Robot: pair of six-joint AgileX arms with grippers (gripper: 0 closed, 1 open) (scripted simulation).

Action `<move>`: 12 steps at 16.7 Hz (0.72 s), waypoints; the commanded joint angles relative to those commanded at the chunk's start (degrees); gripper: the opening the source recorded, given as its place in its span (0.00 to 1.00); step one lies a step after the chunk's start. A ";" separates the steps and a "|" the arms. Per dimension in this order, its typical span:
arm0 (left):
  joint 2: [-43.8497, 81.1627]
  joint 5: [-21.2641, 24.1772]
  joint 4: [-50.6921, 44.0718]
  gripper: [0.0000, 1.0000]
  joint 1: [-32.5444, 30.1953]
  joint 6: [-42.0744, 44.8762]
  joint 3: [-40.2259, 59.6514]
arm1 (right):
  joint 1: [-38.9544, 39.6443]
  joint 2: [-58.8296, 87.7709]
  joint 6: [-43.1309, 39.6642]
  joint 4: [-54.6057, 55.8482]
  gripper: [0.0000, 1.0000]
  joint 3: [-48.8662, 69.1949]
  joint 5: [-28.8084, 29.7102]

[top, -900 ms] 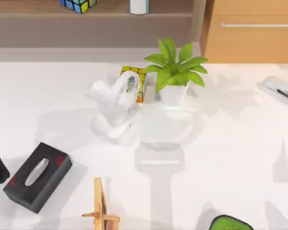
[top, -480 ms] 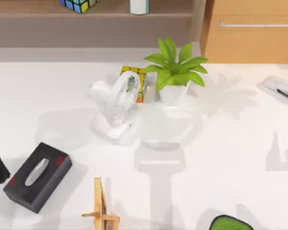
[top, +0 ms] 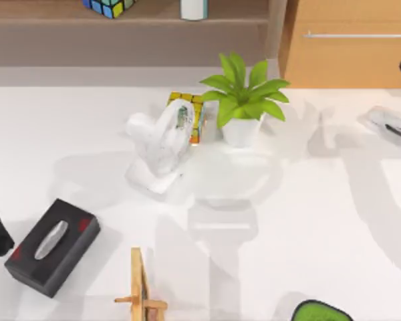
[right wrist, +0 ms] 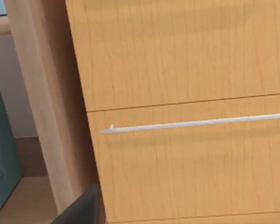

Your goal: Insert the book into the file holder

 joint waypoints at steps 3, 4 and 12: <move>0.00 0.00 0.00 1.00 0.00 0.00 0.00 | 6.31 21.95 0.01 4.89 1.00 15.27 6.33; 0.00 0.00 0.00 1.00 0.00 0.00 0.00 | 8.10 29.18 -0.25 6.44 1.00 20.47 8.24; 0.00 0.00 0.00 1.00 0.00 0.00 0.00 | 16.17 73.00 -5.31 15.57 1.00 55.29 18.35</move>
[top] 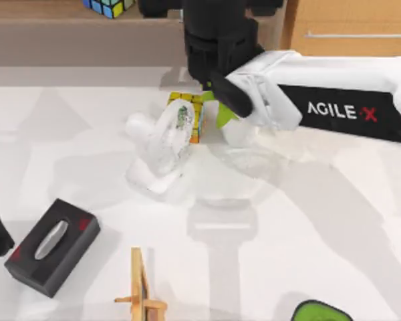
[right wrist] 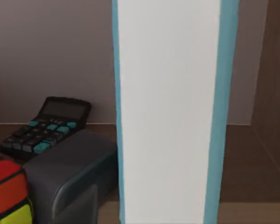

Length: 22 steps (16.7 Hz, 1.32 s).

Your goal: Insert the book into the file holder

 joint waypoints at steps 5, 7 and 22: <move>0.00 0.00 0.00 1.00 0.00 0.00 0.00 | 0.38 8.93 -2.50 1.93 1.00 8.64 1.64; 0.00 0.00 0.00 1.00 0.00 0.00 0.00 | 0.38 8.93 -2.50 1.93 1.00 8.64 1.64; 0.00 0.00 0.00 1.00 0.00 0.00 0.00 | -1.10 12.44 -2.55 -0.85 0.92 14.96 0.20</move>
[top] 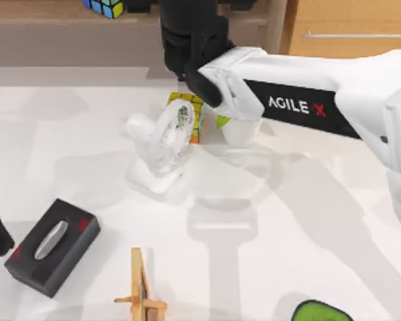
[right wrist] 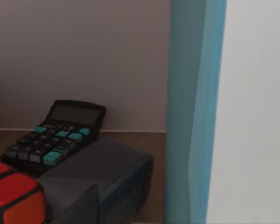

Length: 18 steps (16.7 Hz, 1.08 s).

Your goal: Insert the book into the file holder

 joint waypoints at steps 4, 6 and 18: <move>0.00 0.00 0.00 1.00 0.00 0.00 0.00 | 0.00 0.00 0.00 0.00 0.62 0.00 0.00; 0.00 0.00 0.00 1.00 0.00 0.00 0.00 | 0.00 0.00 0.00 0.00 0.47 0.00 0.00; 0.00 0.00 0.00 1.00 0.00 0.00 0.00 | 0.00 0.00 0.00 0.00 0.00 0.00 0.00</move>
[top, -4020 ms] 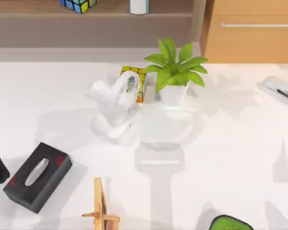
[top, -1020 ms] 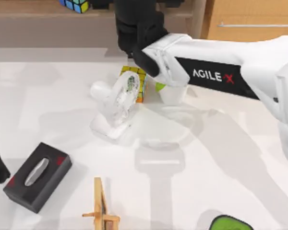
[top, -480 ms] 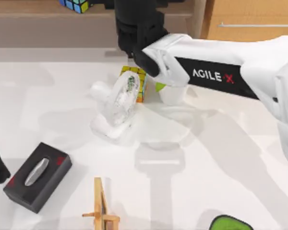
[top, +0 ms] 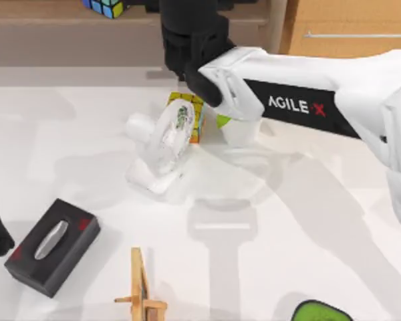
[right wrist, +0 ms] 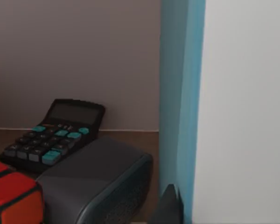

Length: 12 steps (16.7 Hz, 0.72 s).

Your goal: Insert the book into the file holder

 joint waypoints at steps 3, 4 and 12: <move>0.00 0.00 0.00 1.00 0.00 0.00 0.00 | 0.21 -0.10 0.08 -0.01 0.00 0.00 -0.02; 0.00 0.00 0.00 1.00 0.00 0.00 0.00 | 0.21 -0.16 0.08 -0.17 0.00 0.11 -0.02; 0.00 0.00 0.00 1.00 0.00 0.00 0.00 | 0.21 -0.85 0.18 -2.62 0.00 1.54 -0.05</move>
